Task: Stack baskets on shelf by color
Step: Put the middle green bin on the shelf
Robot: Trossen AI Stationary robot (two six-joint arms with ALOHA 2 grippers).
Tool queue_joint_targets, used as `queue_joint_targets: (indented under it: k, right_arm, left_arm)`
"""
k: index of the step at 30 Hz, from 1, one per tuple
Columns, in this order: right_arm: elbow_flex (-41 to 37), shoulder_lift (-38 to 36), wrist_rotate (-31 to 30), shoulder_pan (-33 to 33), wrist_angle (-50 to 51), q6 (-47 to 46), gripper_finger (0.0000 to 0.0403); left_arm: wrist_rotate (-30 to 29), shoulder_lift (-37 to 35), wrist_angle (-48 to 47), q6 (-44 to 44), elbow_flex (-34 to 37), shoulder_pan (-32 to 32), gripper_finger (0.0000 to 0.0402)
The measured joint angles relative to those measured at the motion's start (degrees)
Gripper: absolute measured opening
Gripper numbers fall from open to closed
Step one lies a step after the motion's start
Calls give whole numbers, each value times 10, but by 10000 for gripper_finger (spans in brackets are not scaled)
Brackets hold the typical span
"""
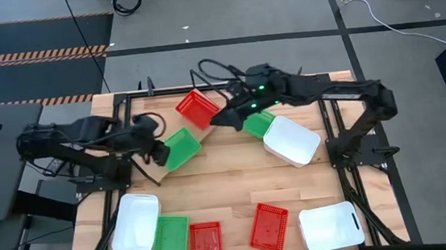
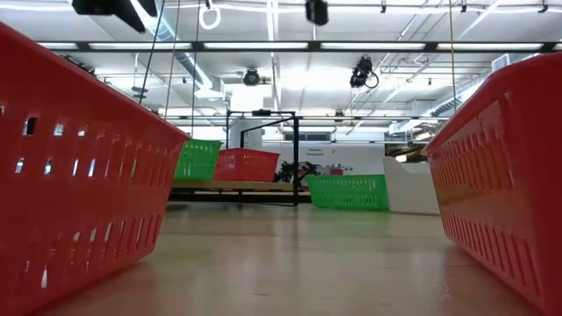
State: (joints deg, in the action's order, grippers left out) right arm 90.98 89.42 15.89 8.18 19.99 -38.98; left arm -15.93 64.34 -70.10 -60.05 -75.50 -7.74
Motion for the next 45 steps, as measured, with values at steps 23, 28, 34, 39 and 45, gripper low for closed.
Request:
queue_joint_targets:
  k: [23,28,34,39,45]
  right_arm:
    - [0,-80,-8,-3,28,92,158]
    - [0,-80,6,-5,32,92,158]
    - [0,-80,24,-12,35,92,158]
    - [0,-80,29,-18,42,92,158]
    - [0,-80,18,-18,43,91,158]
  left_arm:
    - [114,208,-61,-245,0,142,172]
    - [91,225,-80,-211,0,174,172]
    - [80,248,-92,-49,0,219,172]
    - [80,259,-91,164,0,228,172]
    - [74,261,-77,288,0,226,172]
